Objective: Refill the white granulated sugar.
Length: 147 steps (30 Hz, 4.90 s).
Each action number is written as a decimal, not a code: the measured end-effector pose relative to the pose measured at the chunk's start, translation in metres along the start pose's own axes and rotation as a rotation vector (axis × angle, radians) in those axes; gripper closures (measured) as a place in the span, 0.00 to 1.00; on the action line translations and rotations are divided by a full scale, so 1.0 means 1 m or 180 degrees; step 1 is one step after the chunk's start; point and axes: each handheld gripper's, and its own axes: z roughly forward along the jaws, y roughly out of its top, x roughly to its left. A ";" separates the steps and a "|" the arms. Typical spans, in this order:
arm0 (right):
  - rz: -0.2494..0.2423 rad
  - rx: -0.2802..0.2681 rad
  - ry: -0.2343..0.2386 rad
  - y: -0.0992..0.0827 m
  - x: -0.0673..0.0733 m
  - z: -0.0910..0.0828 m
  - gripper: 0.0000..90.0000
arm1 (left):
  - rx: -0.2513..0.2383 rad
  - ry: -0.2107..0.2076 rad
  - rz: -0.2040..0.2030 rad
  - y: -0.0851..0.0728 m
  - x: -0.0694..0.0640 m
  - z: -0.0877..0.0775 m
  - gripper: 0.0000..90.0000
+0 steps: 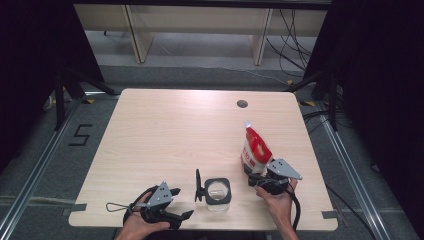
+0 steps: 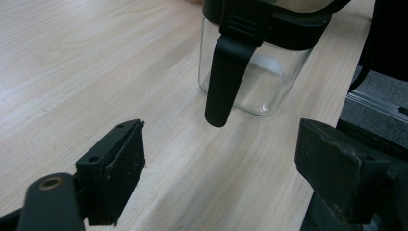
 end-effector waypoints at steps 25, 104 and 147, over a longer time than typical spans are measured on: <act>0.0019 -0.0287 -0.0069 -0.009 0.003 0.022 0.36 | 0.0013 0.0014 -0.0033 0.000 0.003 0.001 0.19; -0.3702 0.0370 -0.0429 0.013 0.060 -0.105 0.44 | 0.0081 -0.0013 -0.0044 0.000 0.005 0.000 0.19; -0.5186 0.0612 -0.0862 0.004 0.077 -0.102 0.45 | 0.0030 -0.0003 0.0039 0.000 0.004 0.001 0.19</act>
